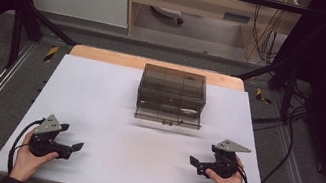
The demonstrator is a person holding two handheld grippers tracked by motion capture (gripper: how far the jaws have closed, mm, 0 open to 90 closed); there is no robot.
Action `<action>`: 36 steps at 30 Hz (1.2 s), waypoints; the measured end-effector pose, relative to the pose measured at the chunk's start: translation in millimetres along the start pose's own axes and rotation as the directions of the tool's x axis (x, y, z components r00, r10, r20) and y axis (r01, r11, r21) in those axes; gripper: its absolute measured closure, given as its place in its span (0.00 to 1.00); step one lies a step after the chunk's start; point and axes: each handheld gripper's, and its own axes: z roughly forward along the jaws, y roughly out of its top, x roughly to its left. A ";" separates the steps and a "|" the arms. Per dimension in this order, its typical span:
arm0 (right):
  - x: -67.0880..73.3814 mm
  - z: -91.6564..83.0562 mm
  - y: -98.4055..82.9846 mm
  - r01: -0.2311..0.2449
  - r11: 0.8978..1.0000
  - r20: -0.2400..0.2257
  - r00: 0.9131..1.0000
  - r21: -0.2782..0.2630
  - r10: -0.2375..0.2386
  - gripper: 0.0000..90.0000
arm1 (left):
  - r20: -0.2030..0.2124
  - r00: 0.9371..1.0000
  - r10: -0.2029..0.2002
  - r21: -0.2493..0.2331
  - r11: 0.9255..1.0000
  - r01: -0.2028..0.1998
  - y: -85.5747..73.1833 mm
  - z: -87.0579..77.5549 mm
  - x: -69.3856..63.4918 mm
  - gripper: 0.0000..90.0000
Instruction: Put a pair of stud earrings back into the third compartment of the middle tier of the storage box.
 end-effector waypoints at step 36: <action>-24.2 -27.8 -36.4 -0.022 0.999 -0.003 1.000 -0.026 0.022 0.01 | 0.016 1.000 0.009 0.007 1.000 -0.009 0.1 0.2 -2.1 0.09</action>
